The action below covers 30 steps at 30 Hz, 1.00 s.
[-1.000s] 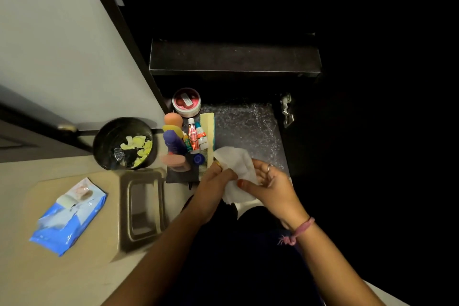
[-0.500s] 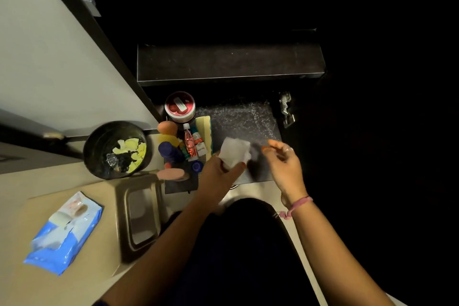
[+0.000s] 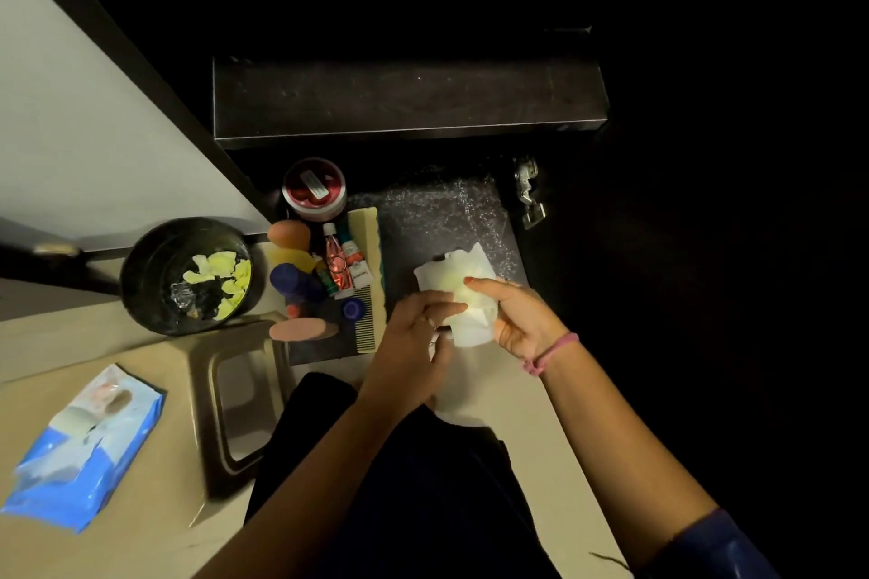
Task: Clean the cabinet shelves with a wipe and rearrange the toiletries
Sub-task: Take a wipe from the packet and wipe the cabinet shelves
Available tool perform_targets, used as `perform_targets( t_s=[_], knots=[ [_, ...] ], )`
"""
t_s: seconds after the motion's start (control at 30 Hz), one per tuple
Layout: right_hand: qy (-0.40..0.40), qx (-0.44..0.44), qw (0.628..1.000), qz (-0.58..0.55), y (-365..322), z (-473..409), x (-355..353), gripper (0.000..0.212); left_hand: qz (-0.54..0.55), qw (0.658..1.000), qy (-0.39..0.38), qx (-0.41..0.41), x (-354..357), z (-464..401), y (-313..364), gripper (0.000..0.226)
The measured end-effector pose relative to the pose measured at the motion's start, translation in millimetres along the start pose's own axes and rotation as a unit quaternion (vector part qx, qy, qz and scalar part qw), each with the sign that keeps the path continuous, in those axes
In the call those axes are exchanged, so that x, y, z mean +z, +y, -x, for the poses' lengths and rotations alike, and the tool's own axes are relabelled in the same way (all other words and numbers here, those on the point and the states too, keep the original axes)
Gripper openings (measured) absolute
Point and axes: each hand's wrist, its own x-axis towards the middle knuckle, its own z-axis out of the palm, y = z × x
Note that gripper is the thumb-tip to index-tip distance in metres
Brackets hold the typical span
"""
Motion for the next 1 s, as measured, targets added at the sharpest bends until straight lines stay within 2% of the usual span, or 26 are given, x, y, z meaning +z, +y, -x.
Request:
perform_targets(
  t_s=[0.07,0.13,0.17,0.23,0.27,0.3,0.33,0.37,0.43,0.47,0.5,0.53,0.6,0.7,0.8,0.9,0.93,1.0],
  knots=[
    [0.017,-0.022,0.999,0.036,-5.7,-2.9,-2.0,0.021,0.026,0.998,0.049,-0.034,5.6,12.3,-4.2,0.035],
    [0.055,-0.065,0.99,0.111,-13.7,-6.0,-2.9,0.01,0.091,0.984,0.064,-0.137,12.1,22.6,-7.5,0.037],
    [0.075,-0.097,0.981,0.149,-19.3,-7.2,-2.2,0.006,0.152,0.964,0.06,-0.209,15.9,26.6,-8.4,0.037],
    [0.117,-0.173,0.948,0.239,-32.7,-13.7,1.5,0.009,0.303,0.889,0.06,-0.339,27.2,34.6,-13.6,0.032],
    [0.147,-0.22,0.908,0.324,-40.3,-18.4,4.0,0.014,0.363,0.845,0.058,-0.39,33.2,38.2,-16.3,0.028],
    [0.186,-0.272,0.843,0.426,-47.8,-24.8,6.9,0.021,0.405,0.803,0.05,-0.435,38.1,41.5,-18.1,0.025],
    [0.225,-0.318,0.759,0.521,-54.8,-31.5,10.5,0.029,0.433,0.767,0.042,-0.471,41.9,44.5,-19.5,0.022],
    [0.256,-0.355,0.68,0.587,-61.3,-39.6,15.8,0.038,0.452,0.739,0.04,-0.498,45.9,46.8,-21.5,0.019],
    [0.286,-0.384,0.556,0.679,-71.6,-62.5,28.2,0.043,0.483,0.696,0.042,-0.53,51.6,51.3,-26.9,0.016],
    [0.28,-0.374,0.507,0.724,-75.2,-77.0,34.2,0.039,0.498,0.68,0.038,-0.536,53.4,52.8,-29.3,0.015],
    [0.268,-0.355,0.479,0.757,-78.4,-90.5,39.0,0.035,0.51,0.668,0.032,-0.541,54.1,53.9,-30.8,0.014],
    [0.257,-0.328,0.465,0.781,-79.7,-105.2,41.1,0.033,0.516,0.656,0.029,-0.55,55.1,54.2,-33.2,0.014],
    [0.249,-0.276,0.46,0.806,-76.1,-133.8,34.6,0.036,0.513,0.637,0.035,-0.574,57.0,54.9,-38.9,0.013],
    [0.234,-0.261,0.454,0.819,-62.0,-160.3,9.9,0.054,0.513,0.627,0.051,-0.583,58.7,54.2,-47.5,0.015],
    [0.206,-0.274,0.519,0.783,-56.3,-162.9,-4.4,0.064,0.529,0.621,0.057,-0.576,60.6,54.6,-55.1,0.014],
    [0.18,-0.31,0.593,0.72,-35.2,-150.5,-10.9,0.063,0.547,0.622,0.047,-0.559,64.8,54.0,-59.1,0.015],
    [0.168,-0.317,0.606,0.71,-22.8,-143.5,-13.9,0.063,0.553,0.621,0.044,-0.554,66.5,53.8,-60.8,0.016],
    [0.153,-0.301,0.608,0.718,10.2,-124.0,-25.9,0.07,0.561,0.622,0.048,-0.545,68.9,53.6,-67.0,0.019]
  ],
)
